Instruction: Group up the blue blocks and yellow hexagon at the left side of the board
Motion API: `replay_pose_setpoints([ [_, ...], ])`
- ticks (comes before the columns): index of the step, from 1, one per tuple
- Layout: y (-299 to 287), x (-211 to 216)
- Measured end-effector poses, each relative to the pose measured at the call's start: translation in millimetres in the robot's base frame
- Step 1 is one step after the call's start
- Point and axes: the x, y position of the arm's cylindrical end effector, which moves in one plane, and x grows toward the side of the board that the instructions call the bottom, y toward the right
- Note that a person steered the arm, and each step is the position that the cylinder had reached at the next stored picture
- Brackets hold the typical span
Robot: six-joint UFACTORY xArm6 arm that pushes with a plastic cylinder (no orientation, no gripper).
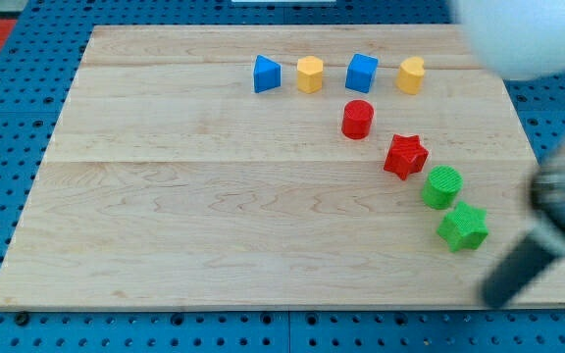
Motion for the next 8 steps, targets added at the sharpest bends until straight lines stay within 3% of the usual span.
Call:
replay_pose_setpoints([
  [1, -27.8, -39.1],
  [2, 20.9, -73.2],
  [3, 53.5, -70.5],
  [4, 23.8, -50.6],
  [5, 35.3, -17.1],
  [6, 155.0, -21.1],
  [7, 191.7, -80.4],
  [8, 192.0, -147.5],
])
